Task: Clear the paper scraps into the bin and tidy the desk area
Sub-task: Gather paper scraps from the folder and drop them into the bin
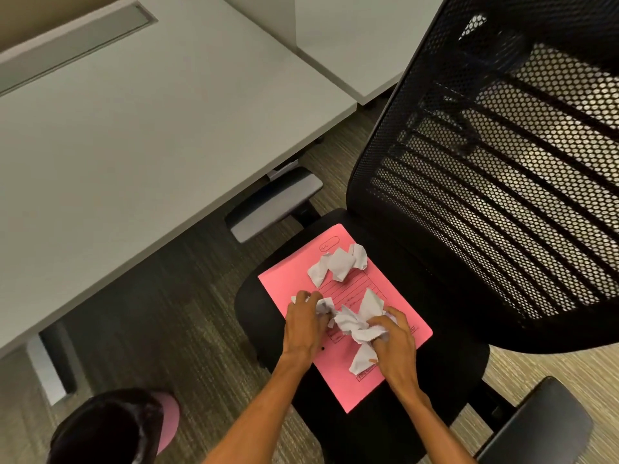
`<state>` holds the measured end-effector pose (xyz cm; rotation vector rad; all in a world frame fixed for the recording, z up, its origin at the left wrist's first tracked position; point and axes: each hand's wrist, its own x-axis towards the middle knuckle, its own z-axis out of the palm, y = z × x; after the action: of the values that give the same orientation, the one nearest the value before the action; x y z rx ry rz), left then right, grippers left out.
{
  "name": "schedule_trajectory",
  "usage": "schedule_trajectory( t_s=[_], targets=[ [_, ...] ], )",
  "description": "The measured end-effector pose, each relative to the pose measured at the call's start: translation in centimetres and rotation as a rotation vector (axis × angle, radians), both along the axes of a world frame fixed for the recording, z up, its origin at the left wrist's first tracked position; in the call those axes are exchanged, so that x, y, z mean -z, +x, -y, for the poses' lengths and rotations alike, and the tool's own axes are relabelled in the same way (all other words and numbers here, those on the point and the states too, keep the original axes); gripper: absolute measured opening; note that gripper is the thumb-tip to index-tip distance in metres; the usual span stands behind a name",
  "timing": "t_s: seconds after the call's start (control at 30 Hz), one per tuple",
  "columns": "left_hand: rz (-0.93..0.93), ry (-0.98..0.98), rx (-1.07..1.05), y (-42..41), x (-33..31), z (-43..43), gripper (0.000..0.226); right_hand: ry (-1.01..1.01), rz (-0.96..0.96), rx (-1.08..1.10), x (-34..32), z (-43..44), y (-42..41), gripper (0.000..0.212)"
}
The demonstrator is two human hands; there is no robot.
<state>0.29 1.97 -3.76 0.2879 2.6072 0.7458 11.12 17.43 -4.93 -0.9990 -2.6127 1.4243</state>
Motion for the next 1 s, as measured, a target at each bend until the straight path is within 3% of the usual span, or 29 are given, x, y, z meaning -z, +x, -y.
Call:
schedule_trajectory(
  t_s=[0.17, 0.5, 1.0],
  targets=[
    [0.034, 0.169, -0.182, 0.9, -0.5, 0.5, 0.026, -0.062, 0.050, 0.079, -0.1, -0.2, 0.7, 0.025],
    [0.274, 0.573, -0.648, 3.1, -0.7, 0.4, 0.023, -0.136, -0.003, 0.120, -1.0, 0.2, 1.6, 0.034],
    [0.474, 0.858, -0.844, 5.0, -1.5, 2.8, 0.024, -0.140, -0.054, 0.073, -2.6, 3.2, 2.2, 0.037]
  ],
)
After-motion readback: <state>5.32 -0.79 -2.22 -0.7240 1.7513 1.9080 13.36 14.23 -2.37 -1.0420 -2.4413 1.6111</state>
